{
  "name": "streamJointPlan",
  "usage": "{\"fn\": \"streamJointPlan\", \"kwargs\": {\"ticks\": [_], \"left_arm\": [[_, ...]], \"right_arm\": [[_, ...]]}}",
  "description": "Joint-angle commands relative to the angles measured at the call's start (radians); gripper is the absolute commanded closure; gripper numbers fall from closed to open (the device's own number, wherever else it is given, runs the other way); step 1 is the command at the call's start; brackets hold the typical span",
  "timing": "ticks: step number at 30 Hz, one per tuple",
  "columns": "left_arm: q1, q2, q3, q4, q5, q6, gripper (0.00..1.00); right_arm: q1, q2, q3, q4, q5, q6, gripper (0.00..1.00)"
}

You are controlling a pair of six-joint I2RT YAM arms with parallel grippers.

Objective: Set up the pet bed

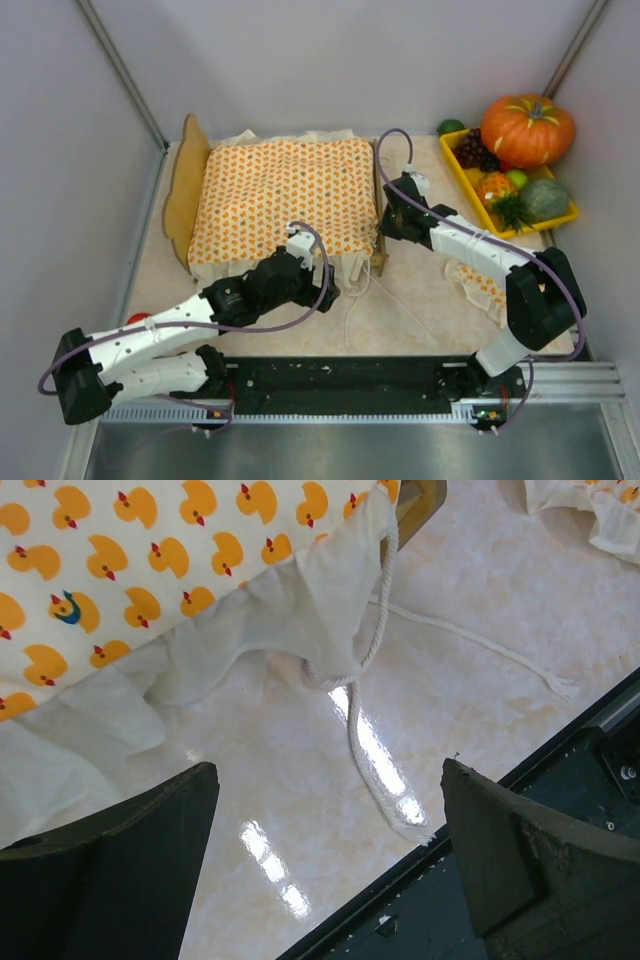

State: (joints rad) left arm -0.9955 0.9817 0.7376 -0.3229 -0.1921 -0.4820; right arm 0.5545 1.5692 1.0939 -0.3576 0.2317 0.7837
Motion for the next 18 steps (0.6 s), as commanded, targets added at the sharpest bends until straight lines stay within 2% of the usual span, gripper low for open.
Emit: {"fn": "streamJointPlan", "kwargs": {"ticks": [1,2,3,5,6,9,13,14,18], "left_arm": [[-0.023,0.043,-0.032,0.087,0.005,-0.017,0.04],[-0.032,0.052,-0.033,0.091,0.006,-0.020,0.04],[-0.037,0.060,-0.040,0.096,0.008,-0.024,0.04],[-0.046,0.078,-0.058,0.116,0.017,-0.040,0.04],[-0.048,0.086,-0.063,0.136,0.020,-0.046,0.04],[-0.054,0.110,-0.076,0.168,0.020,-0.064,0.04],[-0.057,0.152,-0.072,0.189,0.008,-0.085,0.06],[-0.057,0.156,-0.067,0.189,0.002,-0.092,0.07],[-0.058,0.163,-0.058,0.191,-0.020,-0.122,0.11]], "right_arm": [[-0.025,0.008,0.008,0.075,-0.046,0.045,0.91],[-0.027,-0.010,-0.026,0.074,-0.060,-0.013,0.84],[-0.031,-0.032,-0.044,0.071,-0.084,-0.038,0.69],[-0.042,-0.142,-0.116,0.052,-0.085,-0.093,0.51],[-0.044,-0.194,-0.143,0.043,-0.077,-0.109,0.38],[-0.044,-0.386,-0.245,-0.009,-0.061,-0.150,0.24],[-0.022,-0.575,-0.350,-0.080,-0.120,-0.155,0.27],[-0.001,-0.599,-0.389,-0.081,-0.158,-0.149,0.28],[0.102,-0.678,-0.440,-0.104,-0.147,-0.087,0.30]]}}
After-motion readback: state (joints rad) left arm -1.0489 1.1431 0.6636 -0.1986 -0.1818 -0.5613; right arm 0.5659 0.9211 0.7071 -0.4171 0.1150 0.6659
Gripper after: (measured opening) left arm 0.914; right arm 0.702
